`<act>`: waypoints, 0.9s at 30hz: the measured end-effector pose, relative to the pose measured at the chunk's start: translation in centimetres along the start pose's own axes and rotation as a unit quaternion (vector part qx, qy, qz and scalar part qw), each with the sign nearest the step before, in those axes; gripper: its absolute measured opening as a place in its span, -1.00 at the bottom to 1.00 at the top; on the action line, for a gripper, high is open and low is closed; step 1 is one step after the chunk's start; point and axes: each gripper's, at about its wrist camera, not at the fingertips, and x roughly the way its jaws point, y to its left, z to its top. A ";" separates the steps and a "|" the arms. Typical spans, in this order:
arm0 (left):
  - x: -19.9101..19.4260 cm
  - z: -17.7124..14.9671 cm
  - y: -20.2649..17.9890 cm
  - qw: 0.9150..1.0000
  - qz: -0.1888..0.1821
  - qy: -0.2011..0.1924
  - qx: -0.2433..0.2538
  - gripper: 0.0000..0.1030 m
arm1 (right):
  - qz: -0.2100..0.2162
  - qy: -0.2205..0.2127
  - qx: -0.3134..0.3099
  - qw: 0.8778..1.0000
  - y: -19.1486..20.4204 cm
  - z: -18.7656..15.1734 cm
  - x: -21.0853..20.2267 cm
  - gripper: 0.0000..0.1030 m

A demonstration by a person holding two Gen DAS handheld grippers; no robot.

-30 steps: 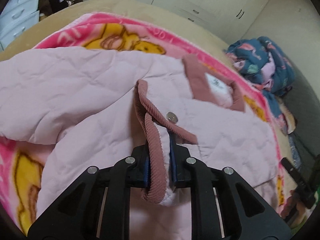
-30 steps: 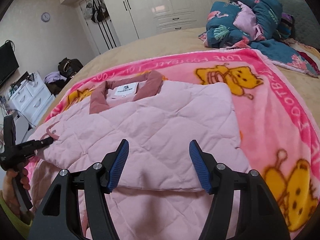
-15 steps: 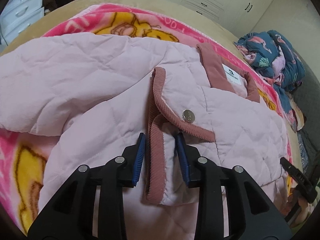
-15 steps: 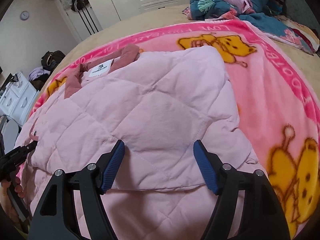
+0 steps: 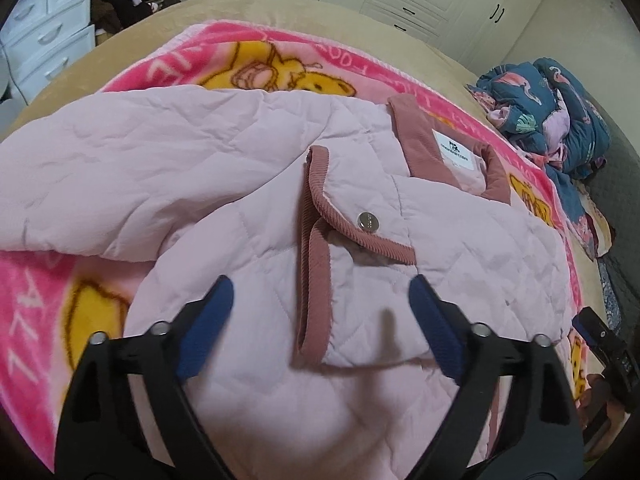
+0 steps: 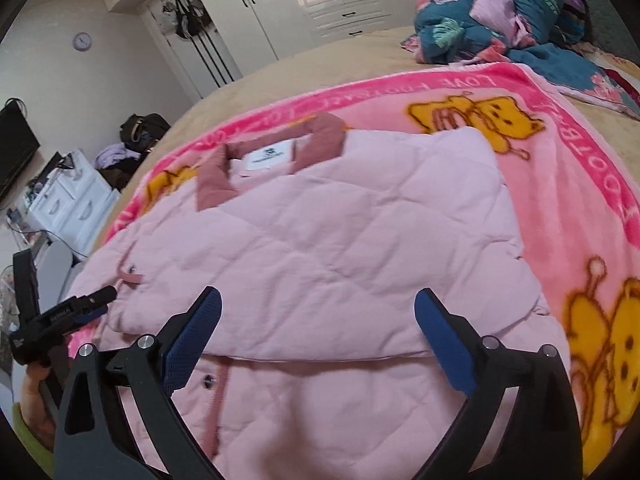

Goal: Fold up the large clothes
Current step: 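Move the left gripper over to the other jacket sleeve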

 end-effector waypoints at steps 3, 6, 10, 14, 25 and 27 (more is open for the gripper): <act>-0.8 -0.2 0.0 1.000 0.005 -0.005 -0.002 0.82 | 0.008 -0.003 -0.008 1.000 1.2 -0.1 -0.3 0.88; -1.4 -0.2 0.2 1.000 0.008 -0.006 -0.001 0.82 | 0.018 -0.006 -0.014 1.000 2.3 -0.2 -0.7 0.88; -2.3 -0.1 0.4 1.000 0.011 -0.010 -0.001 0.82 | 0.029 -0.008 -0.024 0.999 4.0 -0.3 -1.1 0.88; -3.4 0.1 0.8 1.000 0.014 -0.020 -0.005 0.82 | 0.040 -0.011 -0.037 0.998 5.7 -0.4 -1.4 0.88; -6.7 1.0 4.2 0.997 0.033 -0.053 -0.044 0.82 | 0.069 -0.015 -0.082 0.994 11.8 -0.6 -2.0 0.88; -7.4 1.2 4.9 0.996 0.037 -0.063 -0.056 0.82 | 0.073 -0.015 -0.088 0.993 12.8 -0.6 -1.9 0.88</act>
